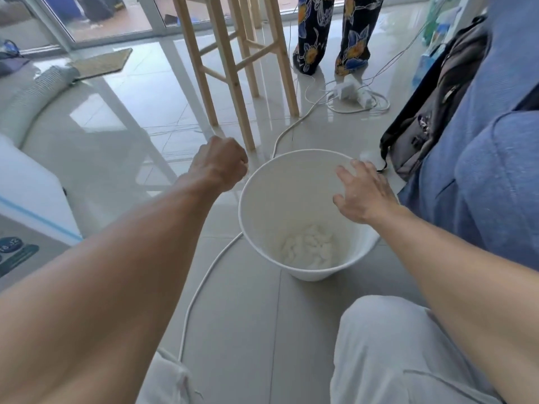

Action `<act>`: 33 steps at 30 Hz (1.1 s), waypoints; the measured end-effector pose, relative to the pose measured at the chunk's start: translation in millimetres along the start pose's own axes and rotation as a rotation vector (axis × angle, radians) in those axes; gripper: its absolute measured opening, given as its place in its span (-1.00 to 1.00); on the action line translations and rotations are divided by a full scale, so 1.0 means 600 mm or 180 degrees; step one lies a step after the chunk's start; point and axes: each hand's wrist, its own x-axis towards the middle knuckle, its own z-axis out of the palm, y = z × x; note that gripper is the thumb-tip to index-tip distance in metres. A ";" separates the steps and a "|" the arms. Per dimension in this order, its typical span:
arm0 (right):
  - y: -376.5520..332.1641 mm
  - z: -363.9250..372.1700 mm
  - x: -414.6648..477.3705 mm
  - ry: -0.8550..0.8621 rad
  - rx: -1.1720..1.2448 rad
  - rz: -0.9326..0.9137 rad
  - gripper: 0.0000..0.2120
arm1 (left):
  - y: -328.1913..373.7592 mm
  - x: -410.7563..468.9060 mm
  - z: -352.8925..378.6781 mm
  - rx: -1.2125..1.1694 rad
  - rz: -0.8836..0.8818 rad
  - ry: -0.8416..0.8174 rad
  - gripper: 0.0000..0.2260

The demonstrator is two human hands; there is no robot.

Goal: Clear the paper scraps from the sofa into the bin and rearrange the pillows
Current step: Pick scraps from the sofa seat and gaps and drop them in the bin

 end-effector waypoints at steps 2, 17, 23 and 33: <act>0.017 0.012 -0.008 -0.0007 -0.0068 0.0090 -0.39 | 0.014 0.002 0.020 -0.0039 0.0067 -0.0076 -0.76; 0.039 0.063 -0.012 0.0190 0.0036 0.0085 -0.40 | 0.065 -0.003 0.250 0.0329 0.0484 -0.1599 -0.40; 0.040 0.061 -0.012 0.0051 0.0026 0.0132 -0.39 | 0.066 0.000 0.249 0.0683 0.0541 -0.2214 -0.45; 0.020 -0.051 -0.005 -0.0157 -0.0034 0.0209 -0.38 | 0.069 0.031 0.113 0.0646 0.0491 -0.1019 -0.46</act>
